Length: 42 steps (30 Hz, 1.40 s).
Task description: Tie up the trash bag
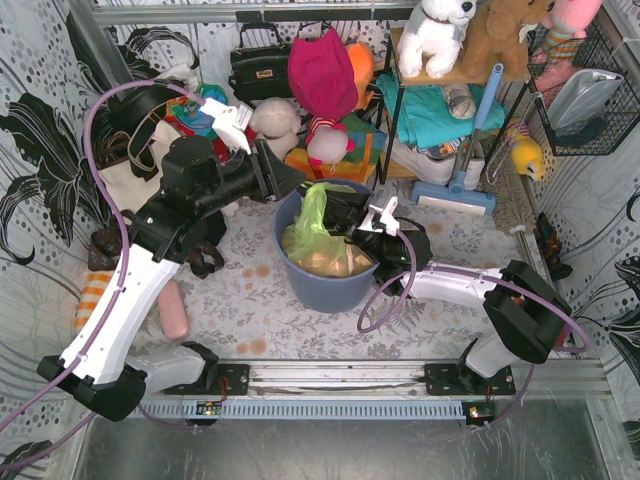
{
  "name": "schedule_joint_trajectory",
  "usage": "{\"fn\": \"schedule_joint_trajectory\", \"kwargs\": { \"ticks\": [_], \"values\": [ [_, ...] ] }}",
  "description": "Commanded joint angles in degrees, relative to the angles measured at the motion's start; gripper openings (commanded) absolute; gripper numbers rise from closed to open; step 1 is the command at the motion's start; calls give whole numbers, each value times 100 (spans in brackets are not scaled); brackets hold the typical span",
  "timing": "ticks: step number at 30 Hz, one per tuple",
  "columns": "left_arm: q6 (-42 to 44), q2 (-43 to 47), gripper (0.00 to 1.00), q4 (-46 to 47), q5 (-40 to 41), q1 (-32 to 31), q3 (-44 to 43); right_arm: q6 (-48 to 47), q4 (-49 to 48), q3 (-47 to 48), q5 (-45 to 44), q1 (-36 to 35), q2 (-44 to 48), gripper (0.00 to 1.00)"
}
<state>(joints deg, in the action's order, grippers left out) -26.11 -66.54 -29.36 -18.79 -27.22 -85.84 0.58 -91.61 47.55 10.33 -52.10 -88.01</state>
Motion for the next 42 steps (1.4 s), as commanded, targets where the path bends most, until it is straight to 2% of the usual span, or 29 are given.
{"fn": "schedule_joint_trajectory", "kwargs": {
  "ticks": [1, 15, 19, 26, 28, 31, 34, 42],
  "values": [
    [243, -81, 48, -85, -296, 44, -240, -5, -586, -193, 37, -10, -120, 0],
    [311, -69, 54, -44, -703, 44, -284, 17, -586, -194, 22, -11, -137, 0],
    [358, -80, 50, -81, -781, 42, -245, 7, -586, -200, 14, -8, -113, 0],
    [429, -70, 32, -160, -810, 44, -242, -7, -586, -209, -20, -7, -128, 0],
    [477, -65, 33, -202, -843, 46, -279, -5, -586, -194, -30, -6, -137, 0],
    [544, -35, 41, -308, -789, 42, -328, -22, -586, -193, -55, -10, -138, 0],
    [609, -12, 42, -425, -716, 40, -362, -37, -586, -188, -58, -11, -129, 0],
    [578, 11, 27, -377, -843, 42, -275, -29, -586, -167, -40, -13, -138, 0]
  ]
}}
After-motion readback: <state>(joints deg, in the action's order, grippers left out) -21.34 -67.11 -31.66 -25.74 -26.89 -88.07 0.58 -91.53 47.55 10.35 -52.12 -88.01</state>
